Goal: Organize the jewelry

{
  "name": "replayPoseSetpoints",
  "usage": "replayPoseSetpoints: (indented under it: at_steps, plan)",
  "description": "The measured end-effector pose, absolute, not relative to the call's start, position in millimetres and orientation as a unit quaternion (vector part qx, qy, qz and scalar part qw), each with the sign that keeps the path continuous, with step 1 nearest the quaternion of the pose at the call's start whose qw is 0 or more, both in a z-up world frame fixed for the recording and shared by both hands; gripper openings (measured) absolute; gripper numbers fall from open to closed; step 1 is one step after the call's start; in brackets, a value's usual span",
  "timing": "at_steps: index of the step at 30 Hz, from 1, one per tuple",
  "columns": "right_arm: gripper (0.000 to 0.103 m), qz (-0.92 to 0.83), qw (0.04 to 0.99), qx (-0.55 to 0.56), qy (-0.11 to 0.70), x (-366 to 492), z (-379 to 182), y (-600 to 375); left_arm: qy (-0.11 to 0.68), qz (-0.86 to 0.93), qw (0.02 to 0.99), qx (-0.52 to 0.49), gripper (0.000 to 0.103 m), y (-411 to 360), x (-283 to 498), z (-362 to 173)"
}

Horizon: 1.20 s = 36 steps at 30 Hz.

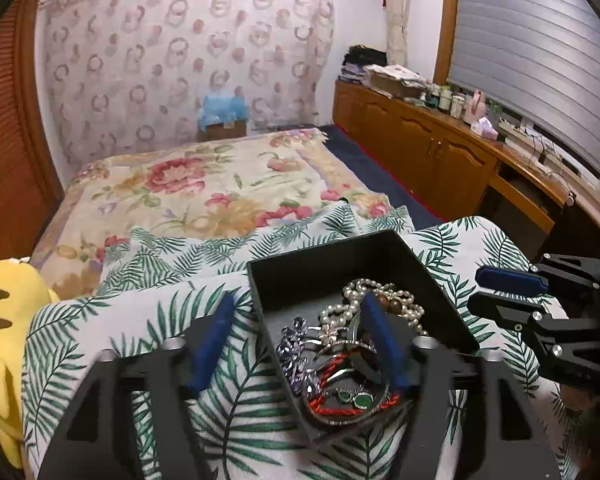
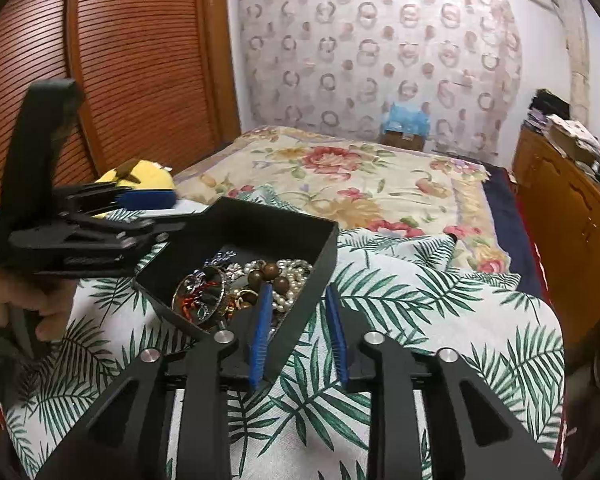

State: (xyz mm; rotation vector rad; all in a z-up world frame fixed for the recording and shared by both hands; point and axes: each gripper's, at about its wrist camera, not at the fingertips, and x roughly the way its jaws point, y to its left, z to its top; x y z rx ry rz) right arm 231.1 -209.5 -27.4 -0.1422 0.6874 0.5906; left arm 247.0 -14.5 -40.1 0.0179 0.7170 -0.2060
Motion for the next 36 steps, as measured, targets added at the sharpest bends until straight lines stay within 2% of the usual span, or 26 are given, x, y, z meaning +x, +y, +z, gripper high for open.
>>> replayPoseSetpoints:
  at_steps: [2, 4, 5, 8, 10, 12, 23, 36]
  plan:
    - [0.049, 0.275, 0.901, -0.061, 0.328, 229.6, -25.9, -212.7, 0.343, -0.091, 0.935, 0.001, 0.084, -10.8, 238.8, -38.2]
    - [0.067, 0.263, 0.907, -0.056, 0.325, 227.6, -23.9, -215.2, 0.339, -0.080, 0.937, -0.002, 0.090, -8.8, 233.3, -37.7]
    - [0.070, 0.257, 0.909, -0.054, 0.325, 226.7, -23.1, -216.4, 0.337, -0.073, 0.939, 0.001, 0.093, -8.2, 229.5, -37.5]
    - [0.081, 0.244, 0.914, -0.050, 0.321, 221.7, -19.7, -218.7, 0.328, -0.056, 0.943, 0.001, 0.095, -4.9, 217.9, -35.3]
    - [0.093, 0.236, 0.918, -0.050, 0.316, 216.4, -17.6, -219.3, 0.326, -0.051, 0.944, -0.002, 0.095, -2.8, 210.0, -33.1]
    - [0.099, 0.230, 0.921, -0.049, 0.311, 210.5, -15.5, -218.8, 0.325, -0.047, 0.944, -0.003, 0.095, -0.9, 201.7, -31.9]
    - [0.100, 0.210, 0.936, -0.037, 0.281, 165.7, 0.6, -219.4, 0.320, -0.021, 0.947, -0.005, 0.095, 3.7, 149.9, -22.5]
    - [0.100, 0.203, 0.954, -0.003, 0.220, 93.9, 37.0, -238.3, 0.274, 0.000, 0.962, -0.006, 0.095, 7.1, 79.4, 8.3]
